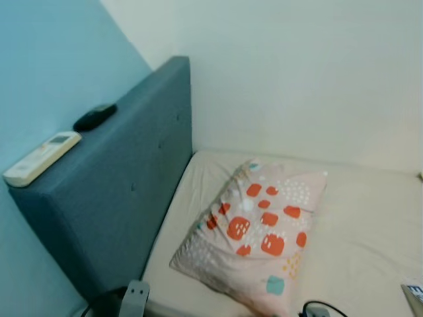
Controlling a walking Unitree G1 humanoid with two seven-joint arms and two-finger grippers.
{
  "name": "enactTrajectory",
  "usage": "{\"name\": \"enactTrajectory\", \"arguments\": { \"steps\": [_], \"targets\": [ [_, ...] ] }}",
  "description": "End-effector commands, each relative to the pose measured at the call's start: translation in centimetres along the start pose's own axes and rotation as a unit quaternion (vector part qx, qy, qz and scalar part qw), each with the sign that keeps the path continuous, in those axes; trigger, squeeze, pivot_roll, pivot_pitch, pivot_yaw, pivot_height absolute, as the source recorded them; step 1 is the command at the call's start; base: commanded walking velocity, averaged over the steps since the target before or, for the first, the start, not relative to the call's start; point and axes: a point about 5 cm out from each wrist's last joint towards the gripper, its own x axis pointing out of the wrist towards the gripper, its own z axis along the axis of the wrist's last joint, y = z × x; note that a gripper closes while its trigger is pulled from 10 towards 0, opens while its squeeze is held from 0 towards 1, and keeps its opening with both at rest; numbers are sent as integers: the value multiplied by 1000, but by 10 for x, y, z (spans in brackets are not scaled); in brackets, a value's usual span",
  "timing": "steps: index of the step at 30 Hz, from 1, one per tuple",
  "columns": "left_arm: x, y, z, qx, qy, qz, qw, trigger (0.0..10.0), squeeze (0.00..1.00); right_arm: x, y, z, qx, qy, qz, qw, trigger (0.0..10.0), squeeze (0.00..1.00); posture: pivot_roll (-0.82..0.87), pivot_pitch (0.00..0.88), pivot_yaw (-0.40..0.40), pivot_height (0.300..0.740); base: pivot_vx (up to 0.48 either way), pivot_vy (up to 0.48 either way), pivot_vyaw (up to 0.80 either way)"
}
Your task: Clean up the room
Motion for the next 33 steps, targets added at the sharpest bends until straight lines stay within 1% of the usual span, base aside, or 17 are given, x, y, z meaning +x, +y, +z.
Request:
{"name": "enactTrajectory", "arguments": {
  "steps": [1,6,15,16,21,33],
  "targets": [
    [-1,2,-4,6,8,0,1000,10000,0,0,4,4,2,-5,5,1000,10000,0,39,0,-32,722,0,0,0],
    [-1,2,-4,-4,3,-11,1000,10000,0,0,4,3,3,-4,5,1000,10000,0,39,1,-32,722,0,0,0],
    [0,0,-3,-5,0,-14,1000,10000,0,0,1,2,5,-4,3,1000,10000,0,36,4,-29,722,0,-464,0],
    [0,-2,-1,-12,-5,-18,1000,10000,0,0,1,2,7,-5,3,1000,10000,0,36,4,-29,722,0,0,0],
    [1,-8,10,-16,-25,-30,999,10000,0,0,1,3,7,-6,1,1000,10000,0,37,6,-29,722,0,0,0],
    [1,-11,17,-16,-37,-39,998,10000,0,1,3,6,8,-8,-1,1000,10000,0,33,8,-28,722,0,0,0]
  ]
}}
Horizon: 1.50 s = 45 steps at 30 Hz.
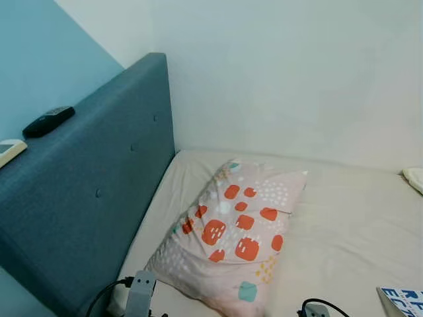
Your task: Clean up the room
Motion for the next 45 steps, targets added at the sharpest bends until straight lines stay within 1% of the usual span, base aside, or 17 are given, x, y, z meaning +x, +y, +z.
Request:
{"name": "enactTrajectory", "arguments": {
  "steps": [1,5,7,9,13,14,15,18,20,21,22,23,24,29,37,42,45],
  "targets": [
    [0,0,2,-5,-6,0,1000,10000,0,0,3,-1,4,2,1,1000,10000,0,33,8,-28,722,0,0,0],
    [0,0,5,-9,-17,-1,1000,10000,0,0,3,0,6,3,-3,1000,10000,0,33,8,-30,722,0,0,0],
    [0,0,9,-13,-27,-5,1000,10000,0,0,2,-2,4,14,-10,1000,10000,0,33,8,-30,717,0,0,0],
    [1,-2,18,-31,-51,-16,998,10000,0,0,2,-3,6,20,-17,1000,10000,0,33,9,-31,707,0,0,0],
    [1,-3,27,-39,-70,-27,996,10000,0,0,1,-3,4,21,-22,1000,10000,0,34,9,-32,697,0,0,0],
    [1,-6,39,-46,-93,-43,994,10000,0,0,1,-2,6,13,-26,1000,10000,0,32,9,-31,687,0,0,0],
    [1,-8,45,-48,-103,-52,992,10000,0,0,1,-1,9,10,-28,1000,10000,0,31,10,-30,682,0,0,0],
    [1,-12,54,-52,-121,-74,988,10000,0,0,0,0,8,7,-35,999,10000,0,29,10,-29,677,0,0,0],
    [1,-15,59,-49,-130,-85,987,10000,0,0,0,2,13,3,-38,999,10000,0,28,11,-28,677,0,0,0],
    [1,-18,63,-45,-137,-96,985,10000,0,0,1,4,23,-4,-37,999,10000,0,28,11,-28,677,0,0,0],
    [1,-21,68,-37,-144,-108,983,10000,0,1,0,6,26,-10,-33,999,10000,925,28,11,-30,677,0,0,0],
    [0,-24,71,-31,-149,-116,982,10000,0,1,-1,7,28,-13,-30,999,10000,925,28,11,-30,677,0,0,0],
    [0,-26,73,-25,-153,-123,980,10000,0,0,-2,8,30,-15,-28,999,10000,1000,28,10,-30,677,0,0,0],
    [0,-28,76,-10,-156,-127,979,10000,0,0,-7,9,32,-18,-34,999,10000,1000,29,10,-31,677,0,0,0],
    [1,-20,63,-12,-138,-95,986,10000,0,-1,-12,5,36,-15,-32,999,10000,1000,30,7,-37,677,0,0,0],
    [1,-19,57,-13,-129,-90,987,10000,0,-1,-11,4,36,-15,-27,999,10000,1000,33,6,-38,677,0,0,0],
    [1,-18,53,-5,-121,-87,989,10000,0,-1,-10,2,33,-10,-32,999,10000,1000,32,3,-39,677,0,0,0]
  ]
}}
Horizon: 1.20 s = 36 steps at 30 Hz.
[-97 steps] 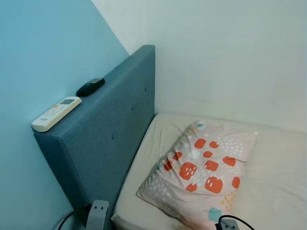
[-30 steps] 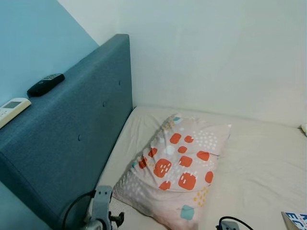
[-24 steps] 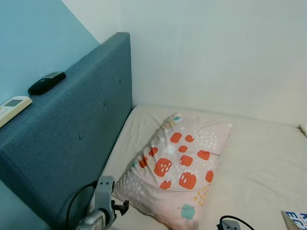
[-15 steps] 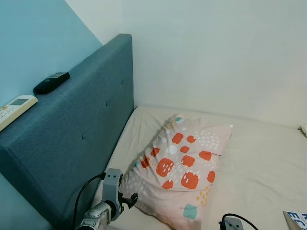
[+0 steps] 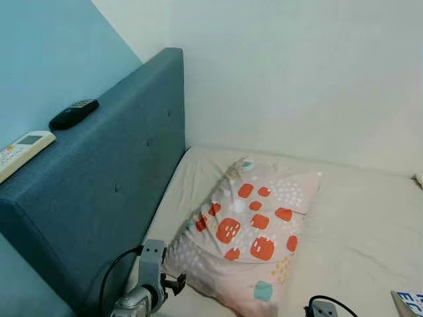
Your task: Clean up the room
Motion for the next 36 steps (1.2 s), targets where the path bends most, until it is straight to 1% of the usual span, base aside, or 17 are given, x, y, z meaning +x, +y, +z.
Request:
{"name": "enactTrajectory", "arguments": {
  "steps": [1,3,4,5,11,15,19,21,24,33,36],
  "targets": [
    [-2,1,-7,6,14,3,1000,10000,0,0,-1,-4,8,6,-4,1000,10000,1000,32,2,-39,677,0,0,0],
    [-2,1,-8,8,15,4,1000,10000,0,0,-1,-5,14,8,-2,1000,10000,1000,31,1,-38,677,0,0,0],
    [-2,0,-8,9,15,4,1000,10000,0,0,0,-5,13,12,6,1000,10000,435,29,0,-38,677,0,0,-481],
    [-1,-1,-8,10,15,2,1000,10000,0,0,1,-6,15,15,12,1000,10000,0,29,0,-38,677,0,0,-669],
    [2,-8,-1,15,4,-13,1000,10000,0,-1,3,-9,17,19,16,1000,10000,0,31,0,-40,677,0,0,-686],
    [5,-16,4,28,-1,-36,999,10000,0,-1,3,-10,17,20,16,1000,10000,0,29,0,-38,677,0,0,-694],
    [7,-18,10,30,-8,-33,999,10000,0,-1,2,-11,15,21,15,1000,10000,0,29,0,-38,677,0,0,-698],
    [7,-17,11,34,-10,-28,999,10000,0,-1,1,-11,15,21,13,1000,10000,0,29,0,-38,677,0,0,-675],
    [8,-17,14,47,-14,-11,999,10000,0,-1,1,-11,11,17,12,1000,10000,0,30,6,-36,677,0,0,0],
    [10,-15,23,60,-26,22,998,10000,0,-1,2,-10,8,13,16,1000,10000,0,29,10,-33,677,0,0,0],
    [12,-16,30,69,-34,40,996,10000,0,-1,3,-9,8,11,21,1000,10000,0,29,11,-32,677,0,0,0]
  ]
}}
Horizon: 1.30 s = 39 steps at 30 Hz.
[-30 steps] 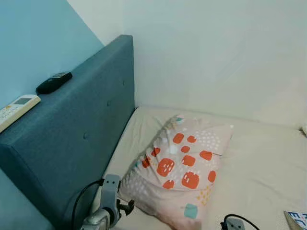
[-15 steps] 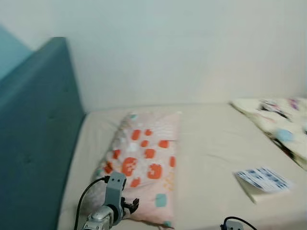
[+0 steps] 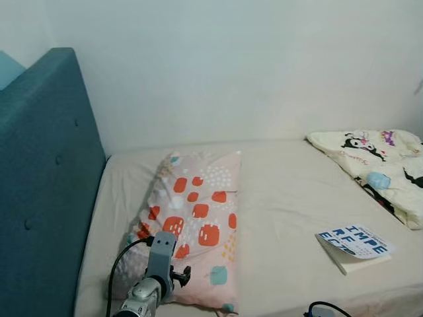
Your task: Clean up the room
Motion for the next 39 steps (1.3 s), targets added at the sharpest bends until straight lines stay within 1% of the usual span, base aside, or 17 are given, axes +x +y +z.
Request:
{"name": "enactTrajectory", "arguments": {
  "steps": [1,3,5,8,10,13,15,17,19,25,30,33,39],
  "targets": [
    [2,0,7,16,-10,4,1000,10000,0,0,1,2,0,-7,3,1000,10000,0,29,11,-32,677,0,0,0],
    [3,0,12,25,-17,16,999,10000,0,0,3,4,-2,-9,7,1000,10000,0,28,12,-30,677,0,0,0],
    [3,1,14,23,-20,24,999,10000,0,1,4,4,-3,-4,6,1000,10000,0,27,13,-28,677,0,0,0],
    [4,3,20,12,-26,38,999,10000,0,1,6,4,-5,0,8,1000,10000,0,25,15,-28,668,0,0,0],
    [7,2,28,2,-32,53,998,10000,0,1,9,6,-9,-2,12,1000,10000,0,25,17,-27,653,0,0,0],
    [8,0,31,7,-34,56,998,10000,0,1,10,6,-11,-2,13,1000,10000,0,23,20,-26,643,0,0,0],
    [8,-2,32,7,-32,56,998,10000,0,1,10,7,-11,-2,13,1000,10000,0,21,21,-24,638,0,0,0],
    [9,-4,33,6,-29,55,998,10000,0,1,11,7,-12,-2,14,1000,10000,0,20,21,-24,623,0,0,0],
    [9,-4,33,6,-29,55,998,10000,0,1,11,7,-12,-2,14,1000,10000,0,20,21,-24,623,0,0,0],
    [12,-12,37,-13,-18,51,998,10000,0,1,12,9,-2,-9,15,1000,10000,0,14,38,-15,598,0,0,0],
    [13,-16,40,-24,-18,43,999,10000,0,1,13,11,6,-17,17,1000,10000,0,11,48,-9,598,0,0,0],
    [15,-22,47,-34,-24,27,999,10000,0,1,14,14,10,-24,21,999,10000,0,11,62,-2,598,0,0,0],
    [16,-28,53,-34,-32,5,999,10000,0,2,17,20,13,-35,27,999,10000,0,11,71,3,598,0,0,0]
  ]
}}
